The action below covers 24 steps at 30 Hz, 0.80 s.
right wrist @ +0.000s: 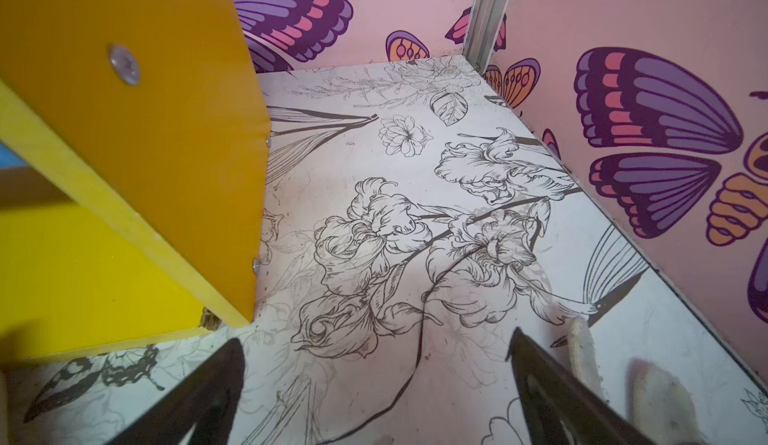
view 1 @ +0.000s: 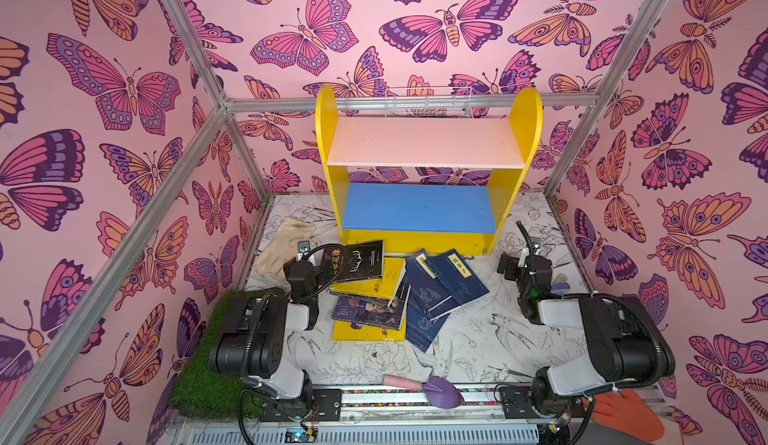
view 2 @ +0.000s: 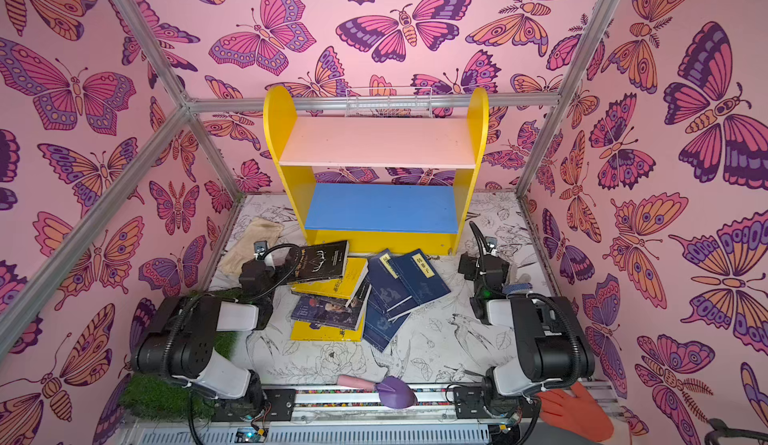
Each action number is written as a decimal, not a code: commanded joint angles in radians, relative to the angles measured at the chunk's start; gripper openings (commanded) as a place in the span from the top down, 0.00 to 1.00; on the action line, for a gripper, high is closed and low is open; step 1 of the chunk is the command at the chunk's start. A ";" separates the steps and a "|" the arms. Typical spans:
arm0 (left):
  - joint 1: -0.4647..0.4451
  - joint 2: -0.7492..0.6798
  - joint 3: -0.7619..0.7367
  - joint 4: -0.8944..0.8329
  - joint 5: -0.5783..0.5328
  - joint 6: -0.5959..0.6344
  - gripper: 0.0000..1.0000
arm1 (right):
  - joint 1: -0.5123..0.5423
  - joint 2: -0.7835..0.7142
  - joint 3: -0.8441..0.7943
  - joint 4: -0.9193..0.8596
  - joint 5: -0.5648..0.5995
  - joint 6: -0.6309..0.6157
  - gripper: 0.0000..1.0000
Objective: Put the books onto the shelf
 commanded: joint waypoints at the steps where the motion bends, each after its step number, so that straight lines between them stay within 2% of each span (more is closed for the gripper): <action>1: 0.006 -0.017 -0.011 -0.011 0.011 0.008 0.01 | -0.010 -0.013 0.000 0.008 -0.029 -0.013 0.01; 24: 0.006 -0.017 -0.011 -0.010 0.010 0.008 0.01 | -0.020 -0.012 -0.005 0.019 -0.056 -0.015 0.01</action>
